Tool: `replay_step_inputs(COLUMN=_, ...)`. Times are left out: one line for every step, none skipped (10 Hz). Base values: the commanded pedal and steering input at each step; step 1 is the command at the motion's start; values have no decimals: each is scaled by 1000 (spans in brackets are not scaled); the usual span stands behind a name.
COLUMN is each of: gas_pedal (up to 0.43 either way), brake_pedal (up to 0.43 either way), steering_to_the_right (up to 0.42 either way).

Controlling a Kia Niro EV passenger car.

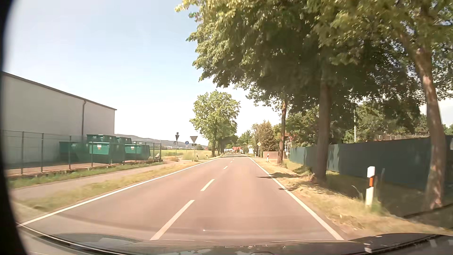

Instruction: Follow the waypoints while adhering to traffic rules and regulations

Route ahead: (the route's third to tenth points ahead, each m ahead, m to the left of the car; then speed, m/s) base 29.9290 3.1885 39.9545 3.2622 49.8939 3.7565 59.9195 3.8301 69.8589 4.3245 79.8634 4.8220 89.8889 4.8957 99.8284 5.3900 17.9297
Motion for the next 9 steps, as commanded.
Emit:
replay_step_inputs(gas_pedal=429, brake_pedal=0, steering_to_the_right=1)
replay_step_inputs(gas_pedal=429, brake_pedal=0, steering_to_the_right=1)
replay_step_inputs(gas_pedal=429, brake_pedal=0, steering_to_the_right=1)
replay_step_inputs(gas_pedal=429, brake_pedal=0, steering_to_the_right=1)
replay_step_inputs(gas_pedal=429, brake_pedal=0, steering_to_the_right=1)
replay_step_inputs(gas_pedal=429, brake_pedal=0, steering_to_the_right=1)
replay_step_inputs(gas_pedal=429, brake_pedal=0, steering_to_the_right=1)
replay_step_inputs(gas_pedal=429, brake_pedal=0, steering_to_the_right=1)
replay_step_inputs(gas_pedal=429, brake_pedal=0, steering_to_the_right=1)
